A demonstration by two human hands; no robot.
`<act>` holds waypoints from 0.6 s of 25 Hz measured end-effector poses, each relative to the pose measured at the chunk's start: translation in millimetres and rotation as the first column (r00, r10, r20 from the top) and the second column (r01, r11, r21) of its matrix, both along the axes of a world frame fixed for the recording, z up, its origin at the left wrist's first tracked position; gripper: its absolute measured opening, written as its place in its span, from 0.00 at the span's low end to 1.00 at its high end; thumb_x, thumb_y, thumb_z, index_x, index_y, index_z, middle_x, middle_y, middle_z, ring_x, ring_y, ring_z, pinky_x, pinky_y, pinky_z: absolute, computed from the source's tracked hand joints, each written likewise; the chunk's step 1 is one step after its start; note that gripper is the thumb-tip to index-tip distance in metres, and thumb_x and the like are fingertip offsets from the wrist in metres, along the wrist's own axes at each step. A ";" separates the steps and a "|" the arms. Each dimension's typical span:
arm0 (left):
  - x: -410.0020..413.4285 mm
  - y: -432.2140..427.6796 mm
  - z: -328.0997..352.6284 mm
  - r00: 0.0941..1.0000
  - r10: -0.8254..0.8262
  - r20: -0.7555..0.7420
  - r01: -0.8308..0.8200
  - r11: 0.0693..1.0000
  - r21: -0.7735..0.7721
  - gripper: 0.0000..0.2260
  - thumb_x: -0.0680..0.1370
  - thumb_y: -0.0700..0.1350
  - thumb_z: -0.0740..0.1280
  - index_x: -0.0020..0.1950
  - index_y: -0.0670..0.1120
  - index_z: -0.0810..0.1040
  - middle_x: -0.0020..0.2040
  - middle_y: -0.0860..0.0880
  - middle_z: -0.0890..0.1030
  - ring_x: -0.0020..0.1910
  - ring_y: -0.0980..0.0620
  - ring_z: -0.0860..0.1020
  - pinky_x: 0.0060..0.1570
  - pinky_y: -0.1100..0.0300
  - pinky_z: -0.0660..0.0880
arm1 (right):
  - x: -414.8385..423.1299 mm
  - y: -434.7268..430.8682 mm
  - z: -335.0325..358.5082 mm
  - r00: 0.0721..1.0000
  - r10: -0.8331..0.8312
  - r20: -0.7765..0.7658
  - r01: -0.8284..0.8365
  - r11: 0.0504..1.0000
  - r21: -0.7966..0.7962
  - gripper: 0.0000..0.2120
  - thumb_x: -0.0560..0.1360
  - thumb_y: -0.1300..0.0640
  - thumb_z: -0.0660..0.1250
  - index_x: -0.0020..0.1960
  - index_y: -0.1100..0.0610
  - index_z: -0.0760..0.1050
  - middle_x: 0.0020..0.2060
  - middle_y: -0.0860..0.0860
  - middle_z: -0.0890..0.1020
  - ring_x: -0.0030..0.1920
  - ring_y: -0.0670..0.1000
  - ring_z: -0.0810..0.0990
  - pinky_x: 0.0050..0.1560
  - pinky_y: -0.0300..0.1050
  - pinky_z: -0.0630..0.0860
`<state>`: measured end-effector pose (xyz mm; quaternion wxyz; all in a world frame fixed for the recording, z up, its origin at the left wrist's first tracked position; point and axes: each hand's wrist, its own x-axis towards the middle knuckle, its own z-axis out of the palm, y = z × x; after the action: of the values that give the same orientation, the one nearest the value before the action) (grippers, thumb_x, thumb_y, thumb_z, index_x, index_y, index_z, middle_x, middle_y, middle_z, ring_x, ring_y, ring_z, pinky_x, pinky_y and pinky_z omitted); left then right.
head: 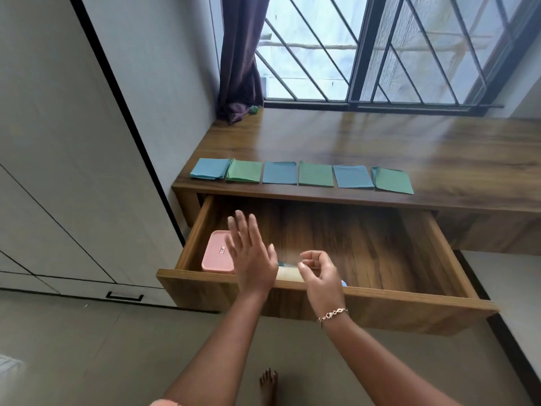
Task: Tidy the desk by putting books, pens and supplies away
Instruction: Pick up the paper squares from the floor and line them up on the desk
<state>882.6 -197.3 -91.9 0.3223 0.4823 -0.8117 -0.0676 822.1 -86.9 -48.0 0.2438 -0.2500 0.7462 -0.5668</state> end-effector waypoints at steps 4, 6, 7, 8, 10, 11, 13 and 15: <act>-6.8 -14.2 19.2 0.934 -0.168 0.317 0.129 0.982 0.140 0.33 0.80 0.54 0.58 0.77 0.44 0.43 0.77 0.43 0.38 0.74 0.45 0.35 0.73 0.48 0.38 | -39.4 -17.0 3.8 0.868 0.112 -0.485 0.024 0.964 0.266 0.15 0.77 0.58 0.61 0.63 0.55 0.71 0.62 0.52 0.71 0.59 0.53 0.73 0.60 0.45 0.70; -6.9 -17.2 26.3 0.892 -0.196 0.408 0.121 0.972 0.204 0.33 0.81 0.57 0.53 0.77 0.45 0.38 0.76 0.44 0.35 0.74 0.45 0.33 0.73 0.49 0.36 | -56.7 -22.9 3.3 0.794 0.211 -0.569 0.022 0.927 0.374 0.20 0.78 0.55 0.60 0.69 0.55 0.65 0.69 0.53 0.65 0.67 0.55 0.67 0.65 0.46 0.66; -7.4 -18.1 29.5 0.882 -0.208 0.422 0.123 0.968 0.220 0.33 0.81 0.57 0.52 0.77 0.45 0.38 0.76 0.44 0.35 0.75 0.45 0.33 0.73 0.49 0.36 | -65.3 -24.8 2.0 0.764 0.265 -0.589 0.019 0.902 0.431 0.22 0.78 0.54 0.59 0.71 0.54 0.62 0.71 0.54 0.61 0.70 0.56 0.63 0.68 0.46 0.63; -9.1 -18.7 32.0 0.875 -0.224 0.428 0.126 0.961 0.246 0.33 0.81 0.57 0.53 0.77 0.45 0.38 0.76 0.43 0.35 0.75 0.45 0.33 0.73 0.49 0.36 | -73.3 -26.3 0.5 0.738 0.312 -0.598 0.018 0.876 0.481 0.24 0.78 0.52 0.58 0.73 0.54 0.59 0.73 0.54 0.58 0.72 0.56 0.59 0.70 0.46 0.60; -15.4 -20.9 36.0 0.862 -0.248 0.442 0.123 0.948 0.293 0.33 0.81 0.58 0.53 0.77 0.45 0.39 0.76 0.43 0.35 0.75 0.45 0.34 0.73 0.49 0.36 | -87.9 -28.6 -2.5 0.705 0.362 -0.610 0.027 0.846 0.532 0.26 0.78 0.50 0.58 0.74 0.54 0.55 0.75 0.54 0.54 0.75 0.55 0.54 0.73 0.46 0.56; -20.4 -23.5 37.2 0.854 -0.253 0.455 0.119 0.945 0.303 0.33 0.80 0.58 0.53 0.77 0.45 0.39 0.76 0.43 0.35 0.75 0.45 0.34 0.73 0.50 0.36 | -94.4 -30.8 -3.6 0.699 0.369 -0.612 0.037 0.837 0.546 0.27 0.78 0.50 0.57 0.74 0.53 0.54 0.75 0.54 0.53 0.75 0.54 0.53 0.73 0.45 0.55; -33.7 -33.1 40.4 0.851 -0.274 0.449 0.139 0.940 0.310 0.34 0.80 0.58 0.53 0.77 0.45 0.39 0.76 0.42 0.36 0.75 0.45 0.35 0.73 0.50 0.36 | -108.1 -38.8 -4.3 0.703 0.366 -0.609 0.052 0.828 0.558 0.27 0.79 0.50 0.57 0.75 0.54 0.54 0.75 0.54 0.54 0.75 0.54 0.53 0.73 0.45 0.54; -50.1 -45.1 44.1 0.858 -0.300 0.418 0.173 0.933 0.316 0.34 0.80 0.57 0.54 0.77 0.44 0.40 0.77 0.43 0.38 0.76 0.46 0.36 0.73 0.50 0.37 | -120.8 -47.3 -5.7 0.732 0.349 -0.585 0.057 0.825 0.563 0.26 0.79 0.51 0.57 0.74 0.54 0.55 0.75 0.54 0.56 0.75 0.54 0.55 0.73 0.44 0.54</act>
<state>832.5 -242.4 -47.8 0.0424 0.4191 -0.9014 -0.0998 701.3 -134.3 -53.7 0.0676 -0.4160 0.8887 -0.1805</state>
